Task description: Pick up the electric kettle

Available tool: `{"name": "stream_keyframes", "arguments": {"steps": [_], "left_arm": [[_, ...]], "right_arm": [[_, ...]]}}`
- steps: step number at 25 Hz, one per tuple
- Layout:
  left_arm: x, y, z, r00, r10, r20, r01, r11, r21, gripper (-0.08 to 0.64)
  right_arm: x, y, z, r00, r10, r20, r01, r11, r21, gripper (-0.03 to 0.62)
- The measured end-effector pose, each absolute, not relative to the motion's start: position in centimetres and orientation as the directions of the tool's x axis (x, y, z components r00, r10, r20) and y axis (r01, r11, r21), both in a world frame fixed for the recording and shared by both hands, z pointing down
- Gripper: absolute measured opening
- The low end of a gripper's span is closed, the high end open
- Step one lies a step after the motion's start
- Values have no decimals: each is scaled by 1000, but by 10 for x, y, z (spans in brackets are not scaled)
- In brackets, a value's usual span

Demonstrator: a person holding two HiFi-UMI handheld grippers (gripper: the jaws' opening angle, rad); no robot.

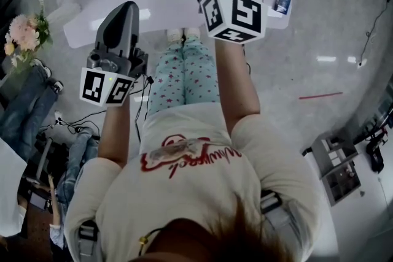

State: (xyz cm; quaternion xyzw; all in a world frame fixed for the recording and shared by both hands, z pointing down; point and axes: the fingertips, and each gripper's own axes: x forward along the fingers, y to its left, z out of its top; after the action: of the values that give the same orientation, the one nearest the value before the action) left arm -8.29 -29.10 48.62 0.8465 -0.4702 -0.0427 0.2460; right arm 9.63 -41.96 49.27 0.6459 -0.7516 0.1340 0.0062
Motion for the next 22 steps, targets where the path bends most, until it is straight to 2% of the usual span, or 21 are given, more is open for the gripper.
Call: {"name": "stream_keyframes", "arguments": {"steps": [8,15,22], "left_arm": [[-107,-278,446,560,-819,126,-776,-464,428,12],[-112,-271,415,561,-822,97,-777,-483,403,12],[-118,-262,388,572,-816,84,-771,-499,396,12]], "right_arm": [[82,-394,443,-150,-977,153,-976,121,-182,80],[82,-380,410,-160,-976,145,-961,121,-248,80],[73,-370,369,-170,-978,118,-969,144,-203,80]]}}
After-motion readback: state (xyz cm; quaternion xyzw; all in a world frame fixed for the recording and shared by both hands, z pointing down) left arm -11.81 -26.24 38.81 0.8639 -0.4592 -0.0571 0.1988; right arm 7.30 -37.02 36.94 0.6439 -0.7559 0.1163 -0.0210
